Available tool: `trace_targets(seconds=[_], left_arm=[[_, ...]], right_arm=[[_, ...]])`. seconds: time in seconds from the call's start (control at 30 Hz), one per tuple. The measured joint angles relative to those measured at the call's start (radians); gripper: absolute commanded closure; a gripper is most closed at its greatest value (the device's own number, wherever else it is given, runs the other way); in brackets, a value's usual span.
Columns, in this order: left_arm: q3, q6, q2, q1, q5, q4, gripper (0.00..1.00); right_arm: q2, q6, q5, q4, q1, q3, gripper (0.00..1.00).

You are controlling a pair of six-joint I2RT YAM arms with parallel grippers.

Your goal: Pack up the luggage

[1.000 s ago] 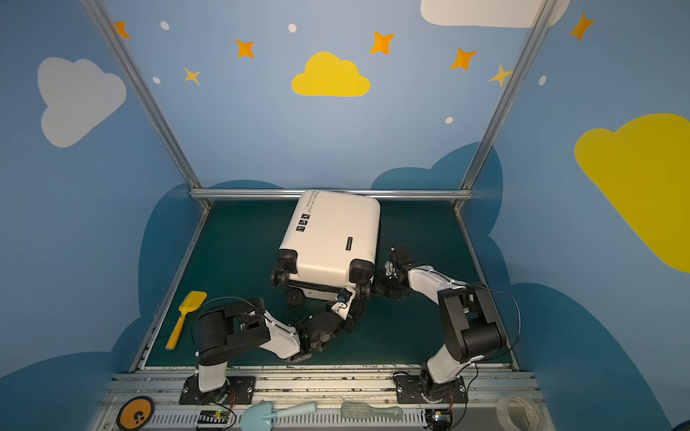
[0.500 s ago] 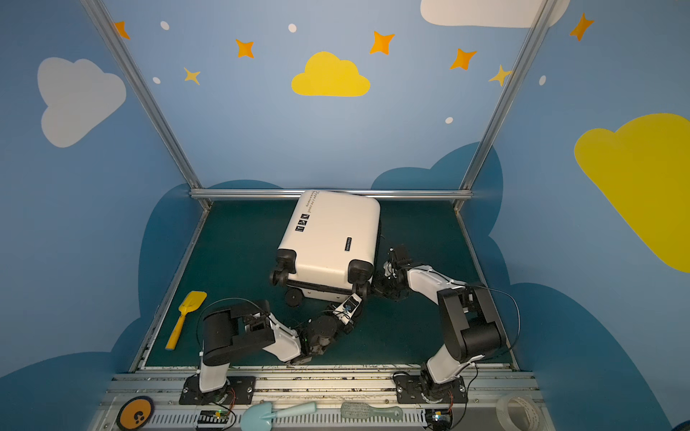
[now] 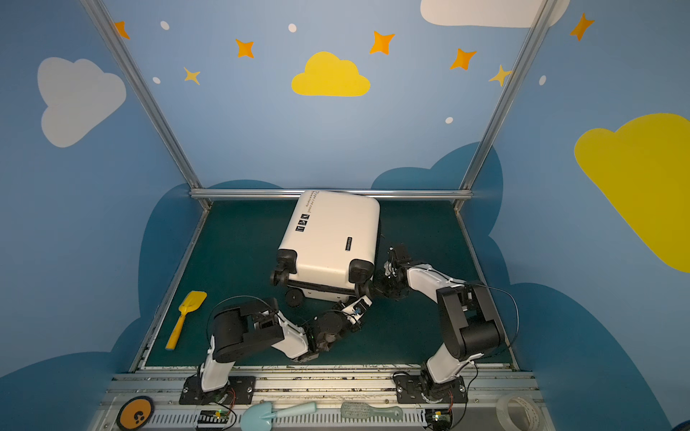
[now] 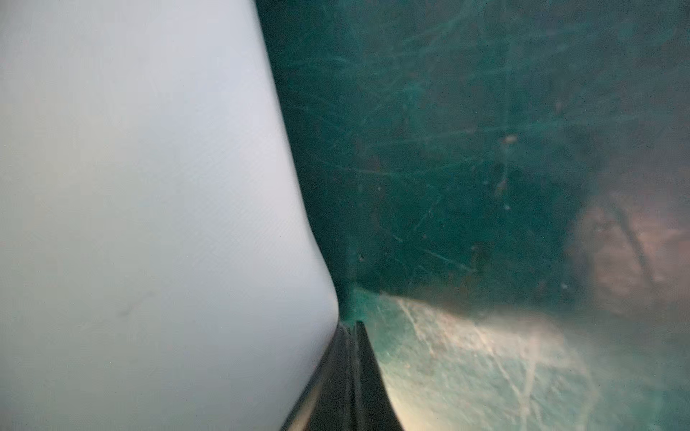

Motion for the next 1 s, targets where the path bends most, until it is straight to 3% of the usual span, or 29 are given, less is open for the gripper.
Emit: trace_targets(seconds=[0.33,0.53,0.77,1.0], left_arm=[[0.059,0.043,0.044,-0.002,-0.037,0.008,0.96],[0.045,0.053,0.024,-0.022,-0.024,0.004,0.80],[-0.034,0.082,-0.135,-0.118,0.039,0.074,0.58],[-0.145,0.087,-0.266,-0.149,-0.037,0.055,0.34]], right_arm=[[0.000,0.003,0.039,-0.005,0.000,0.015,1.00],[0.000,-0.002,0.014,-0.014,0.000,0.015,1.00],[0.000,-0.020,-0.033,-0.026,-0.017,0.021,1.00],[-0.071,-0.039,-0.067,-0.040,-0.085,0.039,0.91]])
